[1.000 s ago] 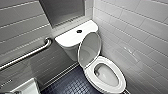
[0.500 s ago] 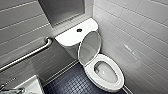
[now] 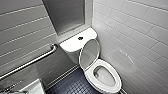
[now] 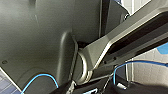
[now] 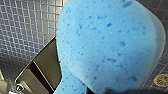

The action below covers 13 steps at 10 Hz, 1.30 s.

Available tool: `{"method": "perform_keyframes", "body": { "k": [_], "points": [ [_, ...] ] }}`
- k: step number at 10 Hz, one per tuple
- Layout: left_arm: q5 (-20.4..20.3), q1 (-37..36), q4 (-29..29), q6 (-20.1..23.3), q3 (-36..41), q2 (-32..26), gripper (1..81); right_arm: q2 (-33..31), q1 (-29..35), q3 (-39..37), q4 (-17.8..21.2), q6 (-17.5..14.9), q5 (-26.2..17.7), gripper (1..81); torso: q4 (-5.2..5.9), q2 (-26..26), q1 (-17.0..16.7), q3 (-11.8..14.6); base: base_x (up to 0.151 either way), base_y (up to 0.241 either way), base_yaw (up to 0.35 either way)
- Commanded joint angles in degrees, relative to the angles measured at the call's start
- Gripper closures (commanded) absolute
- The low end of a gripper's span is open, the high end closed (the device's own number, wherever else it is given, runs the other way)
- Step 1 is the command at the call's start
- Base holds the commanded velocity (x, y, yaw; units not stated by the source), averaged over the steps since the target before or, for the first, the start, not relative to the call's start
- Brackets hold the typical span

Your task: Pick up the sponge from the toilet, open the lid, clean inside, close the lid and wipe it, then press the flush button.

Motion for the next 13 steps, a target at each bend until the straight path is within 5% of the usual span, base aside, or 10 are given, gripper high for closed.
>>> {"method": "perform_keyframes", "body": {
  "k": [1,4,5,7,8,10,11,13],
  "points": [
    [1.64,1.82,0.82,-0.05,-3.99,1.37,1.0,3.91,-6.61,-4.68,-6.35,-0.55,3.17,81.1,0.0,-0.04,0.02,-0.05,0.0,0.0,0.0],
    [-2.46,1.99,0.12,-1.02,-12.27,3.15,1.0,9.62,-10.39,-13.73,-8.83,-0.38,5.04,81.1,0.0,0.85,-0.81,0.92,0.0,0.0,0.0],
    [-8.02,1.56,0.12,-1.02,-13.78,1.91,1.0,11.83,-12.15,-16.29,-8.21,-0.46,5.04,81.1,0.0,0.81,-0.83,0.87,0.0,0.0,0.0],
    [-10.93,0.15,0.03,-1.19,-16.93,1.03,1.0,15.32,-14.78,-20.75,-5.17,-2.96,5.73,81.1,0.0,0.81,-0.85,0.87,0.0,0.0,0.0],
    [-11.1,-0.2,-0.06,-1.19,-16.86,0.69,1.0,17.26,-15.76,-22.86,1.63,-10.2,6.79,81.1,0.0,0.81,-0.85,0.87,0.0,0.0,0.0],
    [-11.53,-2.29,0.2,-3.1,-16.78,-0.09,1.0,19.65,-16.28,-23.96,21.64,-32.48,5.49,81.1,0.0,0.81,-0.88,0.89,0.0,0.0,0.0],
    [-14.66,-4.39,0.72,-5.74,-16.76,-1.41,1.0,19.92,-16.81,-22.98,25.34,-38.75,5.12,81.1,0.0,0.81,-0.9,0.89,0.0,0.0,0.0],
    [-21.73,-8.98,1.08,-10.77,-17.03,-4.77,1.0,19.65,-17.17,-20.43,24.13,-41.5,5.04,81.1,0.0,0.81,-0.9,0.89,0.0,0.0,0.0]
  ]
}}
